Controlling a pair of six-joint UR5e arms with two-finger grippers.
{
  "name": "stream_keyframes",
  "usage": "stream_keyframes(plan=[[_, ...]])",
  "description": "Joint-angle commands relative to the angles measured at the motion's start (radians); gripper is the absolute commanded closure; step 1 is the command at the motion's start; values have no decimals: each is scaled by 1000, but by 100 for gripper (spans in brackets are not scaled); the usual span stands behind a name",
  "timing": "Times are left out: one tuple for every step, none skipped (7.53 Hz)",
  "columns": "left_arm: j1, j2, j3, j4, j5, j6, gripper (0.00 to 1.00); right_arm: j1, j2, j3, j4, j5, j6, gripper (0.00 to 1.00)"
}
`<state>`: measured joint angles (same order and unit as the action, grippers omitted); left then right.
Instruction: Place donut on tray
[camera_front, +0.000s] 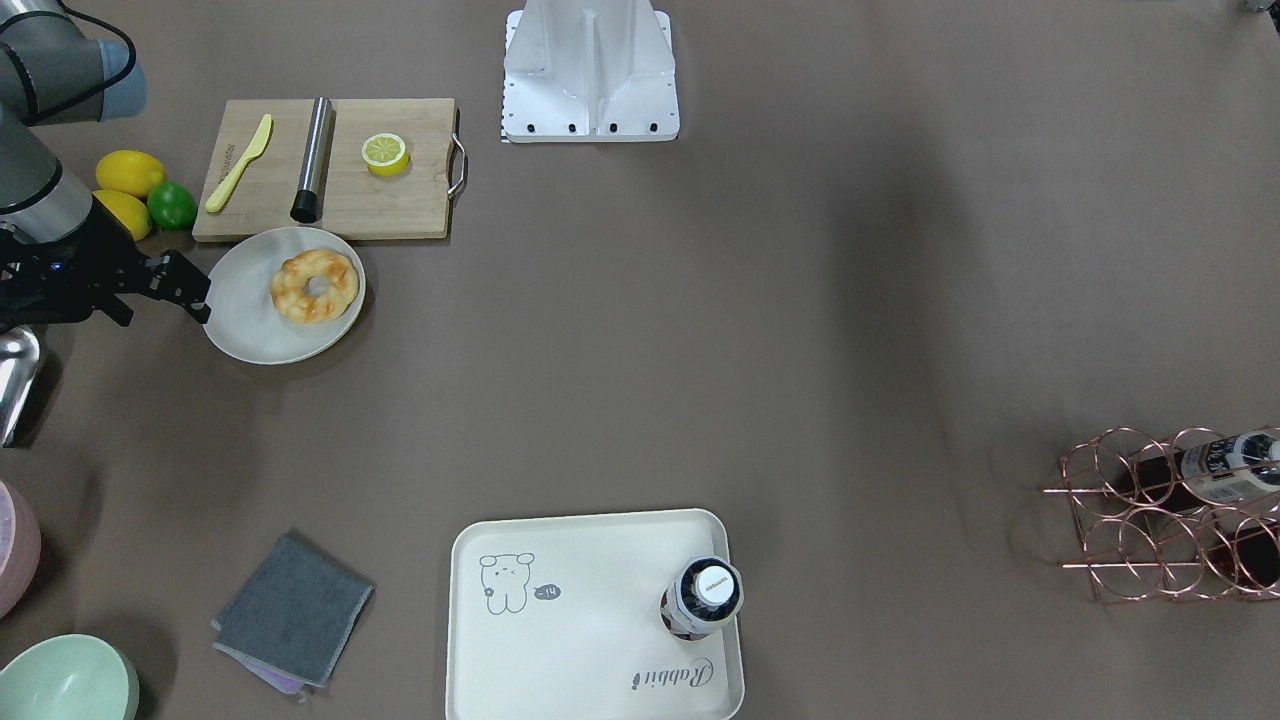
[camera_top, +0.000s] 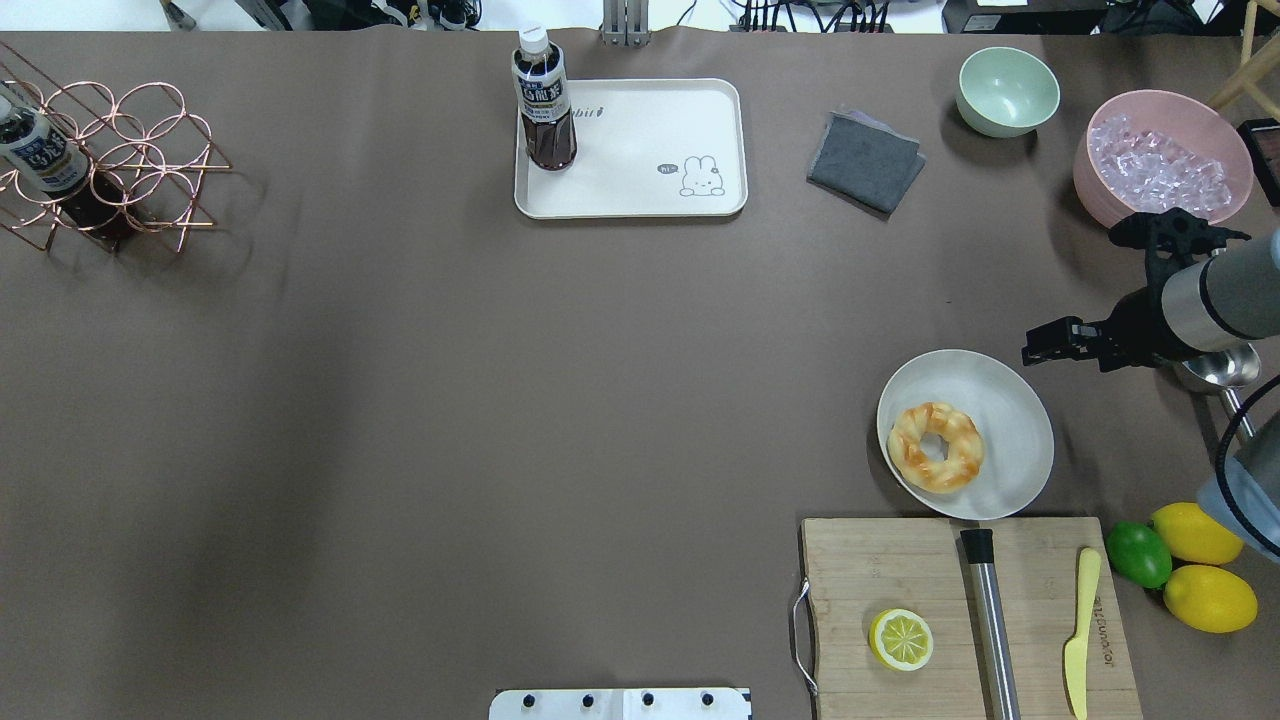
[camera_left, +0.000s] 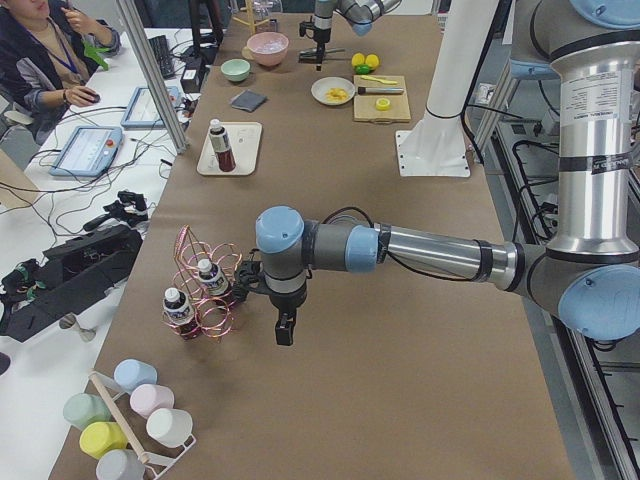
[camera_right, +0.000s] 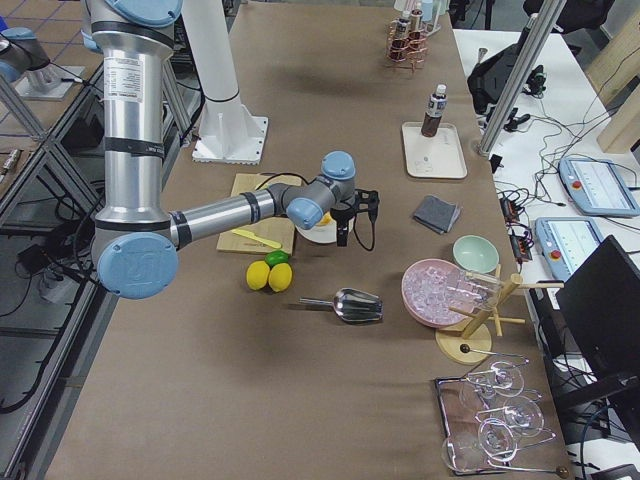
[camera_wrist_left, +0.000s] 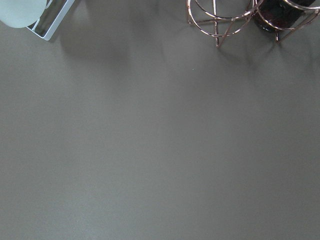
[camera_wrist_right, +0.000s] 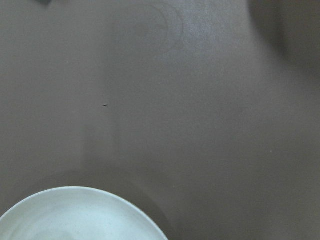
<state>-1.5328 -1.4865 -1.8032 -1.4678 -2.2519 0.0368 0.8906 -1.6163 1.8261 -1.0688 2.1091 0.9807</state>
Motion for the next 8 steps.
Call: stream_keyframes(plan=[[2, -5, -1, 0, 0, 0, 2, -56, -21, -71, 222, -9, 159, 6], [2, -2, -2, 0, 0, 0, 2, -67, -14, -71, 211, -39, 161, 14], [2, 0, -2, 0, 0, 0, 2, -82, -17, -71, 211, -50, 174, 22], [2, 0, -2, 0, 0, 0, 2, -90, -30, -68, 211, -52, 173, 23], [2, 0, -2, 0, 0, 2, 2, -97, -46, -62, 211, -52, 173, 26], [2, 0, -4, 0, 0, 2, 2, -108, -68, -59, 211, -60, 171, 31], [2, 0, -4, -6, 0, 0, 2, -117, -95, -44, 211, -64, 171, 38], [2, 8, -4, -23, 0, 0, 2, -130, -111, -42, 211, -66, 171, 46]])
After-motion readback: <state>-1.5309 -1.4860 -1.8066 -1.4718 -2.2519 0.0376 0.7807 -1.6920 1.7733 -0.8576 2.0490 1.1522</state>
